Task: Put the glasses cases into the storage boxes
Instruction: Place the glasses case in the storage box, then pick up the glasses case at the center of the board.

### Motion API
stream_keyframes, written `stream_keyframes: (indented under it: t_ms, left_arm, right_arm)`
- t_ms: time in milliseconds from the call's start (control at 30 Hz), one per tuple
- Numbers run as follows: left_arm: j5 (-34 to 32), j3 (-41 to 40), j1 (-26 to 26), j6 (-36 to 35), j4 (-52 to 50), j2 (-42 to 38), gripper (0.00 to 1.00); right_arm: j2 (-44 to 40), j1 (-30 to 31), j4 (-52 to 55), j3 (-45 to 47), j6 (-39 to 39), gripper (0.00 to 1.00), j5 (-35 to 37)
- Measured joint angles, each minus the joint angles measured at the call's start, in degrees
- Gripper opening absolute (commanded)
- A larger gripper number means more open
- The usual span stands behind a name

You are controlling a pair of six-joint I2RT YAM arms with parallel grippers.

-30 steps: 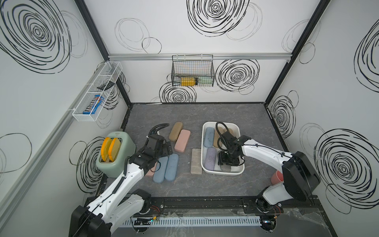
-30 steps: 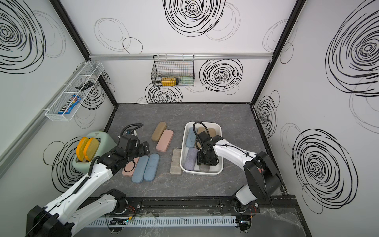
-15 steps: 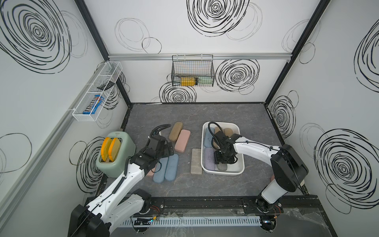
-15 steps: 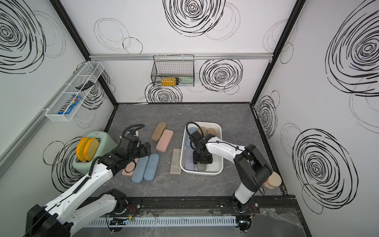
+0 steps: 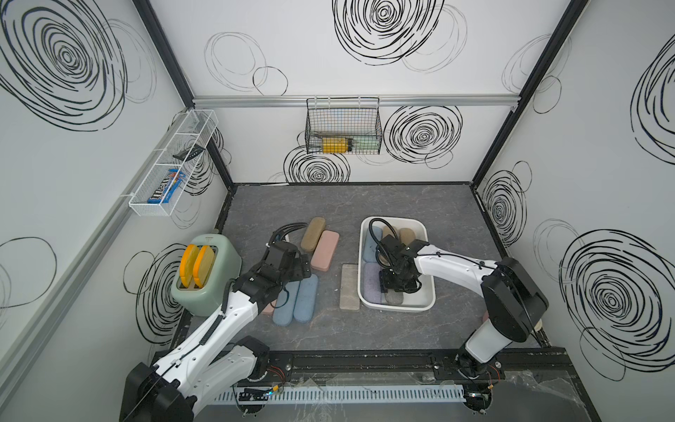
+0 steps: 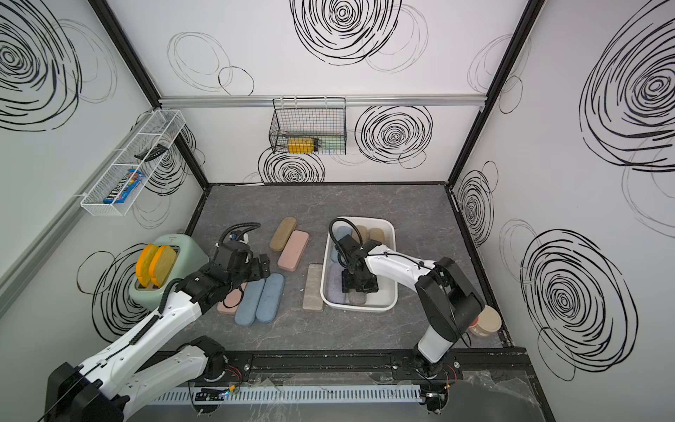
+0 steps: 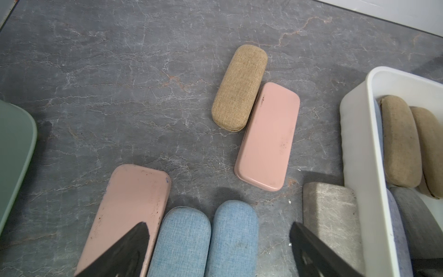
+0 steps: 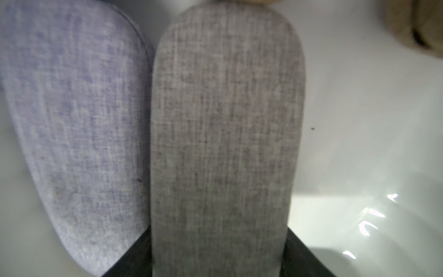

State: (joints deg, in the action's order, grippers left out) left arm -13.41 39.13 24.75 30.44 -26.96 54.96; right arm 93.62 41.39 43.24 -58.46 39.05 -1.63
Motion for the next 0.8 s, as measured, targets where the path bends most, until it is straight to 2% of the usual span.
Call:
stream_keyframes:
  t_ms: [133,467,667,800]
  left_arm:
    - [-0.2,0.0,0.9,0.0,0.0,0.02,0.96]
    - [-1.11,0.0,1.88,0.02,-0.02,-0.39,0.96]
    - [-2.05,0.0,1.81,0.09,-0.15,-0.74,0.96]
    - [-3.34,0.0,-0.17,0.42,-0.31,-3.69,0.96]
  right_arm:
    - [-1.36,0.96,0.52,-1.66,0.74,0.81,1.05]
    - [-3.08,3.91,2.45,-6.49,2.54,0.81,4.17]
    - [-3.02,10.6,3.87,-14.8,4.87,0.77,7.72]
    - [-0.72,14.4,1.88,-20.13,6.25,0.75,8.68]
